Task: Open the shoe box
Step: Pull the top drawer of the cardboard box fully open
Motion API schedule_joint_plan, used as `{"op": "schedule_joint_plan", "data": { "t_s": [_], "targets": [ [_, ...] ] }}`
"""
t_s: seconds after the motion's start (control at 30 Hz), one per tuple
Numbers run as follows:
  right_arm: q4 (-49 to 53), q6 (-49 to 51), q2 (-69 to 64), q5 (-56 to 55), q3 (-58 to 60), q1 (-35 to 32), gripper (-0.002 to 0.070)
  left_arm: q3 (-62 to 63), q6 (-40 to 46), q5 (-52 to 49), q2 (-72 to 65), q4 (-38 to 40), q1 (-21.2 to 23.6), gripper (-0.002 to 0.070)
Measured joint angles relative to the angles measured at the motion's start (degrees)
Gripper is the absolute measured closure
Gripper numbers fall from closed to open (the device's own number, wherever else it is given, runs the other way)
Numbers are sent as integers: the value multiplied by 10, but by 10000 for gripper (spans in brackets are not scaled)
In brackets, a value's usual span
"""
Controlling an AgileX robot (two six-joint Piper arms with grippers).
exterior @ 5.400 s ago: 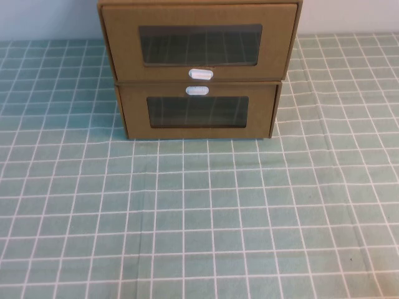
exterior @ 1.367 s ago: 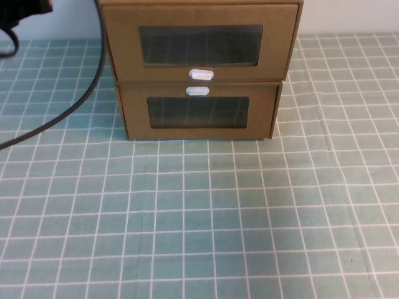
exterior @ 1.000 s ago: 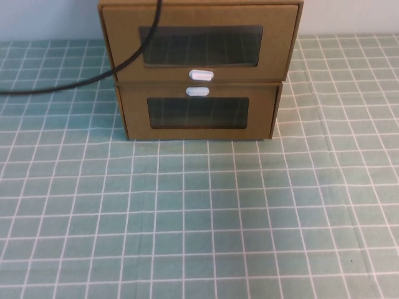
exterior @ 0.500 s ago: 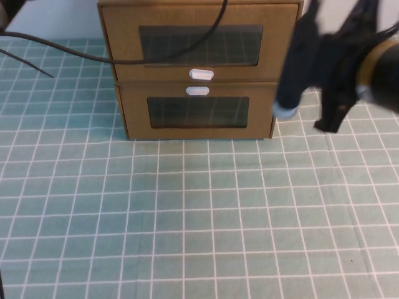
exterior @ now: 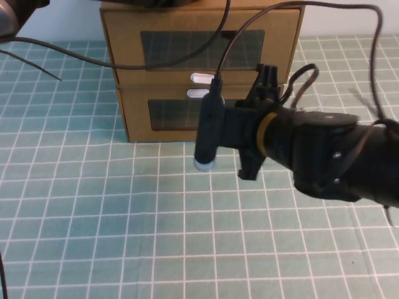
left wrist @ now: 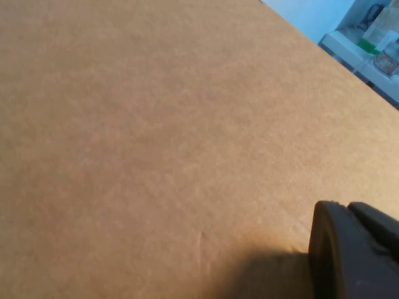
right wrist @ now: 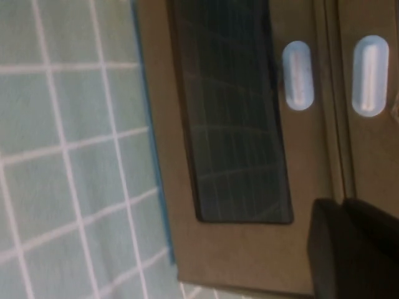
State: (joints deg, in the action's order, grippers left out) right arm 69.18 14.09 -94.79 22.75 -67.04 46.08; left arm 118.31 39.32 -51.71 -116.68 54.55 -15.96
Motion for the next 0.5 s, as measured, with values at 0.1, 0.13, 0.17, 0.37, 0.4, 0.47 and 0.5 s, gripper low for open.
{"op": "schedule_joint_plan", "data": {
  "t_s": [0.1, 0.13, 0.17, 0.37, 0.4, 0.47, 0.5],
  "targets": [
    [84, 135, -27, 3, -14, 0, 669, 1, -2, -6, -2, 1, 0, 680],
    [104, 175, -33, 4, -20, 0, 648, 1, -2, -8, -4, 1, 0, 680],
    [128, 206, -41, 7, -28, 0, 621, 1, -2, -9, -4, 1, 0, 680],
    [189, 265, -88, 9, -80, 0, 442, 4, -4, -11, -6, 3, 0, 680],
    [202, 267, -96, 13, -87, 0, 419, 4, -4, -12, -6, 4, 0, 680],
    [230, 271, -111, 22, -96, 0, 388, 5, -4, -13, -6, 4, 0, 680],
    [240, 273, -119, 28, -101, 0, 379, 6, -4, -15, -6, 5, 1, 680]
  ]
}}
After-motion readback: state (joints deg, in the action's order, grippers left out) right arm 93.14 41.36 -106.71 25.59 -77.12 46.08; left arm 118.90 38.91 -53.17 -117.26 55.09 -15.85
